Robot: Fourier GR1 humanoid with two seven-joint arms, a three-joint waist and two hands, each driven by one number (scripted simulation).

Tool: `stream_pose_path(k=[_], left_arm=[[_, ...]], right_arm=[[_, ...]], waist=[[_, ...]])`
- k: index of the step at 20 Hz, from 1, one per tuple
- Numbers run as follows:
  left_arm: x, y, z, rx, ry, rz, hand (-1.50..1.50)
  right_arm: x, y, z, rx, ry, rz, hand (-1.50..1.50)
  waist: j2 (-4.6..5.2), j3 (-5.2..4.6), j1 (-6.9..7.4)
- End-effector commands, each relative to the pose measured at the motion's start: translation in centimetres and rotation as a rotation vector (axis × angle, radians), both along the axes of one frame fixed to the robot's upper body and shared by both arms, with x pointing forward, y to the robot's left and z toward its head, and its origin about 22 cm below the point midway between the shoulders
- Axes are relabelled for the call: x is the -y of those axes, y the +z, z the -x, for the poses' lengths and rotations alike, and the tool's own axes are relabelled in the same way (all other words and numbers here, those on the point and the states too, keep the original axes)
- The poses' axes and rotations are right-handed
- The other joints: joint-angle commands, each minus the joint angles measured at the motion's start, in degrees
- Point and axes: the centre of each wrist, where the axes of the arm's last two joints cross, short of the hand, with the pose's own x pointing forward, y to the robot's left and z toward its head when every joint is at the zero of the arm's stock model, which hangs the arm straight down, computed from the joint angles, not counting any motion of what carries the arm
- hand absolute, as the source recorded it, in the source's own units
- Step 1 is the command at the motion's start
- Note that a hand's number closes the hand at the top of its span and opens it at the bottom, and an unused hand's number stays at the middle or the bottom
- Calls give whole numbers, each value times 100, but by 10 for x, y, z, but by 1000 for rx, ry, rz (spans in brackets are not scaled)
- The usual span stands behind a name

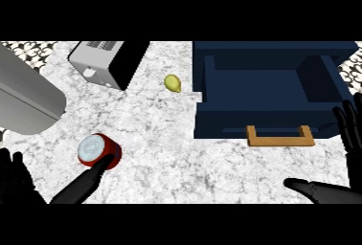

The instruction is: Pick up the can, place it into the drawer and close the drawer

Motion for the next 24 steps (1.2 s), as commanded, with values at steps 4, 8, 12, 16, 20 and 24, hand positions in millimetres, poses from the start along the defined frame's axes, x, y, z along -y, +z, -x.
stream_pose_path(k=[4,8,12,16,20,24], left_arm=[[15,-46,-22,-58,42,42,-150],[20,-46,-32,-70,43,45,-150],[11,-78,-16,-121,54,60,-150],[22,-110,-32,-147,90,44,-150],[19,-120,-22,-147,135,36,-150],[5,-135,-46,-153,143,71,-150]], right_arm=[[-2,-3,-9,13,-7,7,-150],[23,-5,11,4,9,-3,-150],[21,-6,15,-7,12,12,-150],[27,-6,7,13,-15,-6,-150],[18,14,37,21,-24,17,-150],[26,12,23,28,-35,6,-150]], waist=[[4,-9,8],[0,-3,-11],[-4,-9,5],[2,-12,-4],[-13,-15,-16],[-2,-14,-5]])
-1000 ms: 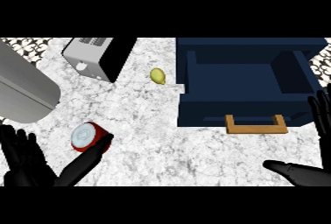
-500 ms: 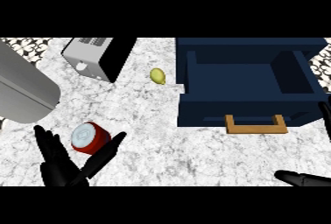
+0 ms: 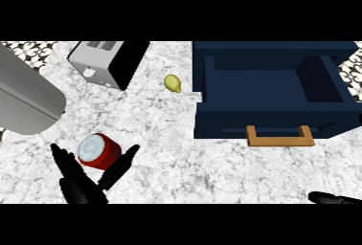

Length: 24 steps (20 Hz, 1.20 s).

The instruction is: Pick up the can, place it into the drawer and close the drawer

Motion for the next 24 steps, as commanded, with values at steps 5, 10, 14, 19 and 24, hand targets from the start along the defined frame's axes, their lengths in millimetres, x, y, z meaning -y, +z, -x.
stream_pose_path(k=[5,10,14,19,24], left_arm=[[-22,-42,-9,-21,54,71,-150],[-20,-67,-2,-29,65,40,-150],[-25,-79,-13,2,58,97,-150],[-53,-114,15,8,110,90,-150],[-79,-112,-9,3,56,101,-150]], right_arm=[[7,-4,8,-13,-12,3,-150],[-8,8,25,-5,-10,-2,-150],[6,3,-6,-9,-15,12,-150],[1,15,-6,0,-11,18,-150],[13,9,5,-4,-4,14,-150]], waist=[[3,-6,2],[0,1,-10],[9,2,8],[10,0,27],[8,6,-3]])
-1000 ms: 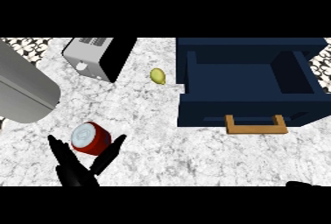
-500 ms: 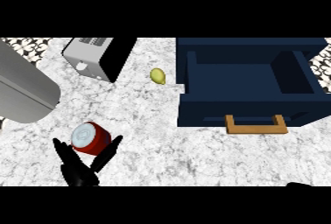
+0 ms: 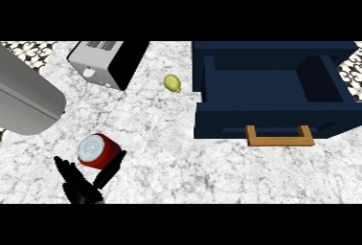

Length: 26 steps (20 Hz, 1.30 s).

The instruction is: Pick up the can, place it into the drawer and close the drawer

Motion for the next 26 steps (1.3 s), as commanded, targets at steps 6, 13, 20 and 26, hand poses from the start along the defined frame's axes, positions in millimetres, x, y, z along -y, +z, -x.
stream_pose_path(k=[6,13,20,26], left_arm=[[-9,-16,-14,10,-53,-17,-150],[-35,-4,-44,54,-163,1,-150],[-33,-13,-68,150,-230,37,150],[-15,-3,-83,158,-472,21,150]], right_arm=[[8,9,-13,-4,11,14,-150],[-8,10,1,16,-11,19,-150],[13,20,-19,27,-9,15,-150],[2,18,-11,35,-16,33,-150]], waist=[[0,2,6],[-2,2,-10],[9,0,-20],[14,-1,-80]])
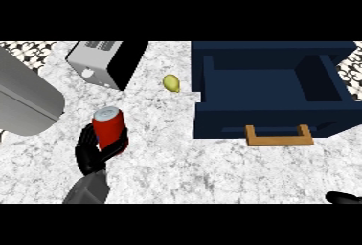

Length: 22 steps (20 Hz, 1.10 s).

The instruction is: Pick up the can, place it into the drawer and close the drawer

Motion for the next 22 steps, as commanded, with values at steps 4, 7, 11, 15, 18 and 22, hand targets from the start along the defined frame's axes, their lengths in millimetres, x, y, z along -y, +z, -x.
stream_pose_path(k=[4,7,11,15,18,22], left_arm=[[20,31,-46,15,-564,-56,150],[34,37,-60,58,-627,10,150],[37,43,-70,99,-665,18,150],[60,89,-97,96,-717,-11,150],[77,114,-106,137,-754,-56,150],[103,143,-102,157,-800,-65,150]], right_arm=[[-9,-3,-8,13,47,-10,-150],[-7,3,-6,8,31,19,-150],[-14,15,12,14,-12,6,-150],[-6,1,23,4,-15,26,-150],[4,15,10,12,-44,11,-150],[-15,-4,7,30,-46,32,-150]], waist=[[68,-6,-236],[40,-8,-134],[5,-3,-42],[-18,4,-7],[-18,4,22],[-26,5,72]])
